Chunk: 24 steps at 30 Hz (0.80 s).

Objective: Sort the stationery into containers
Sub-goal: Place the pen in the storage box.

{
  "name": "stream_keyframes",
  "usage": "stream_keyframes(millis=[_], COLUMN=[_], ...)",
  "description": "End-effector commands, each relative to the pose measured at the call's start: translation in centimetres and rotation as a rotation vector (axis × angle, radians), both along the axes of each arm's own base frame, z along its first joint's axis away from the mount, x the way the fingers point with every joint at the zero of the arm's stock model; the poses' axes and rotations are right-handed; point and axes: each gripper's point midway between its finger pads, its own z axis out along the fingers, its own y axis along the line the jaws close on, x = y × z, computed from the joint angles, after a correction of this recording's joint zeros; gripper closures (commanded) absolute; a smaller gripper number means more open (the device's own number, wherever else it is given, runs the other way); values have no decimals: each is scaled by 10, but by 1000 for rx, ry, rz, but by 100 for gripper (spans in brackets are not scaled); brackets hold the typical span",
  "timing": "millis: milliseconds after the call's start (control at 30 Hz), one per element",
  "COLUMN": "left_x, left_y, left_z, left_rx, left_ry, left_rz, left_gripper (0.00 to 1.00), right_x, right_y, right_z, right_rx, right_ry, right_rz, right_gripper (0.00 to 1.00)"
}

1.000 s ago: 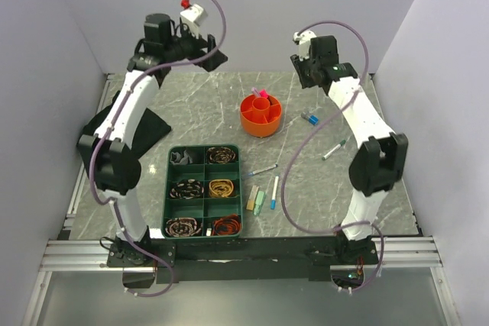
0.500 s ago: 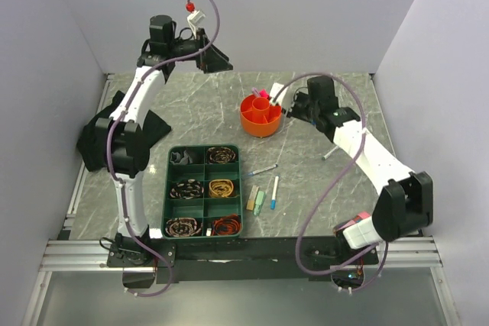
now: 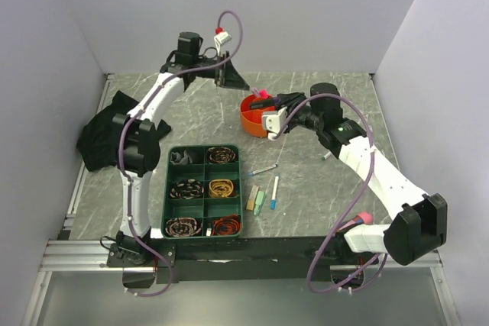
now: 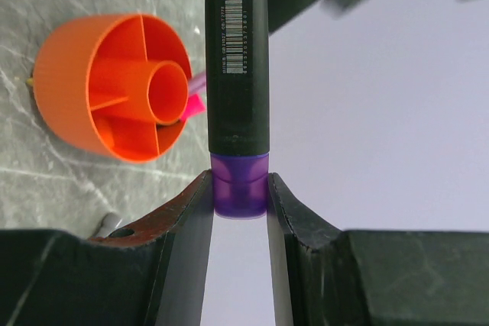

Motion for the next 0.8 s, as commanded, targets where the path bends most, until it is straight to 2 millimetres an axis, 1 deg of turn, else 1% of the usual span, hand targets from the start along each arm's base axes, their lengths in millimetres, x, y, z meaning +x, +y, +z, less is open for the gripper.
stream_keyframes(millis=[0,67,167,267,500,767], left_x=[-19,-30,-42,-49,-55,-51], left_y=[-9,-14,-17,-17,-19,-23], left_z=[1,-5,-12,-10,-8,6], left_rx=[74,99,96,104,108,99], left_ry=[-85,-72,-57,-59,-98,-137], left_rz=[0,-22,-52,-57,-63,-43], left_gripper=[3,9,14,15,17,18], right_x=[-2,-1,3,6,12,0], right_y=[19,22,23,23,25,29], right_z=[11,11,11,7,1,-13], right_rx=[-21,-20,-24,-39,-40,-84], right_ry=[-83,-82,-77,-67,-47,3], right_rz=[98,102,98,92,74,110], right_gripper=[100,100,100,100,100,100])
